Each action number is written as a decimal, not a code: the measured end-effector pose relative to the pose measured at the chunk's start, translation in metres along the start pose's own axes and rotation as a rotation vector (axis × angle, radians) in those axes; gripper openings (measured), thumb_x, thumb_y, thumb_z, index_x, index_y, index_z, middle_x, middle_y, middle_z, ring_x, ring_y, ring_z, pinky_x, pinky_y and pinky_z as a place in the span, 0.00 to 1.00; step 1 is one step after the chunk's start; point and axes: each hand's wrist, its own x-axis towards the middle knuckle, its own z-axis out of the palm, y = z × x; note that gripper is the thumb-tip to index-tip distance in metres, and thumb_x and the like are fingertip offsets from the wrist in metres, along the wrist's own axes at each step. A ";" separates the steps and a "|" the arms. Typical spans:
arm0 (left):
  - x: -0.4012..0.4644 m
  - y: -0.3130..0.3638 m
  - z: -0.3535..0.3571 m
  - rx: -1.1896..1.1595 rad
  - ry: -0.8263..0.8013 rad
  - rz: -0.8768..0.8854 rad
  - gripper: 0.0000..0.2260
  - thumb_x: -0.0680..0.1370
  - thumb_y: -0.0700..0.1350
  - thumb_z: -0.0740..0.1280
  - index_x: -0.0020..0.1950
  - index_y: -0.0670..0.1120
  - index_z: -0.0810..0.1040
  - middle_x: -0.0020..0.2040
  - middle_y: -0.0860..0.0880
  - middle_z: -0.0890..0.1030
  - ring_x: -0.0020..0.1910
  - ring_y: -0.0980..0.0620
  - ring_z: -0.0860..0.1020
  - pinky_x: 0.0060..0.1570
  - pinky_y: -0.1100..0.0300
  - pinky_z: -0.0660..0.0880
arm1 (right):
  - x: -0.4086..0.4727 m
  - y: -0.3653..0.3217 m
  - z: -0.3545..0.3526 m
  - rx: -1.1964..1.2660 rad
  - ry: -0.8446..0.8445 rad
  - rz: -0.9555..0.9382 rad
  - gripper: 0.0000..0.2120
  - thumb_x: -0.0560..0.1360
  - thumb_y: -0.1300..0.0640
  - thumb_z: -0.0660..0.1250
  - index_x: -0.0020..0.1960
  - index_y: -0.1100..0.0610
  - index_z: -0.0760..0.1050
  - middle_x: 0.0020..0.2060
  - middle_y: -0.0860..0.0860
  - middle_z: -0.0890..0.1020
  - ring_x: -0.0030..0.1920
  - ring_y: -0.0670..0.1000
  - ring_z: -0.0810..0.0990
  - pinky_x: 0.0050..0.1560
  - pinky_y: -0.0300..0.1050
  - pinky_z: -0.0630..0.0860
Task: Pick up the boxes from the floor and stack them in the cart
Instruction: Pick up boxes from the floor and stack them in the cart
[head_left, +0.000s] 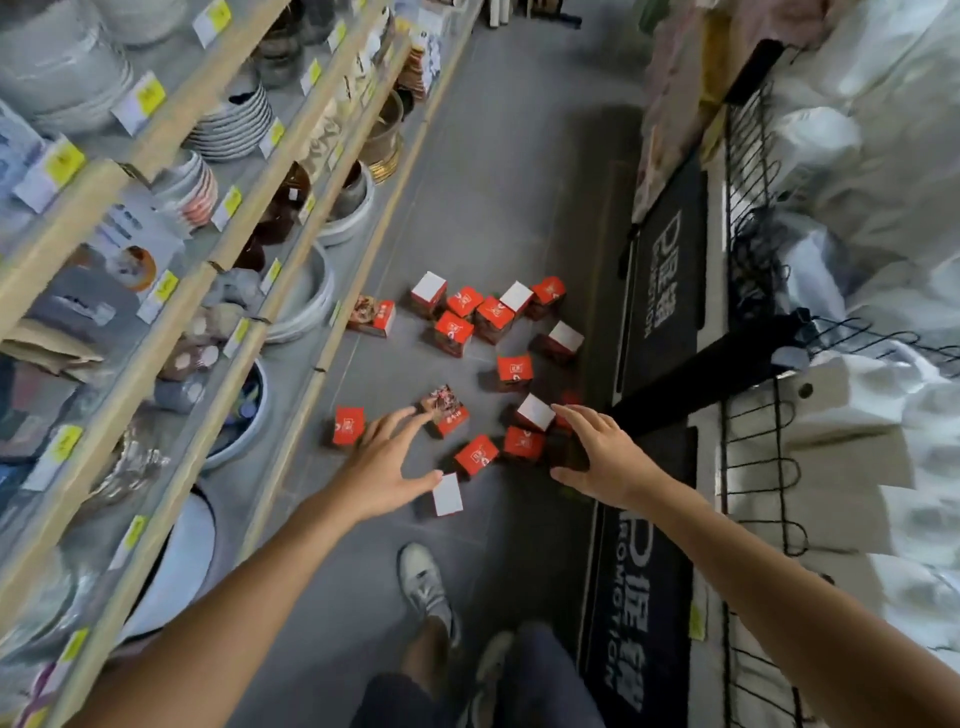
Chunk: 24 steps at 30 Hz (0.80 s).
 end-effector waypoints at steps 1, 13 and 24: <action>0.015 -0.011 0.007 0.010 0.000 -0.018 0.42 0.67 0.70 0.60 0.79 0.53 0.60 0.78 0.50 0.59 0.77 0.47 0.57 0.75 0.51 0.56 | 0.016 0.005 0.009 -0.006 -0.006 0.007 0.42 0.75 0.43 0.72 0.81 0.48 0.52 0.78 0.49 0.60 0.78 0.56 0.58 0.76 0.56 0.62; 0.132 -0.119 0.147 -0.035 -0.081 -0.155 0.39 0.69 0.64 0.65 0.75 0.44 0.67 0.72 0.45 0.70 0.71 0.43 0.68 0.69 0.57 0.60 | 0.160 0.089 0.158 -0.013 -0.187 0.127 0.48 0.74 0.46 0.73 0.82 0.46 0.46 0.80 0.47 0.55 0.80 0.54 0.53 0.79 0.54 0.56; 0.208 -0.244 0.310 -0.093 -0.079 -0.186 0.43 0.65 0.67 0.59 0.76 0.47 0.66 0.73 0.48 0.69 0.71 0.46 0.66 0.68 0.64 0.56 | 0.315 0.158 0.333 -0.260 -0.291 -0.062 0.48 0.76 0.53 0.72 0.82 0.48 0.41 0.81 0.52 0.51 0.80 0.58 0.49 0.79 0.55 0.48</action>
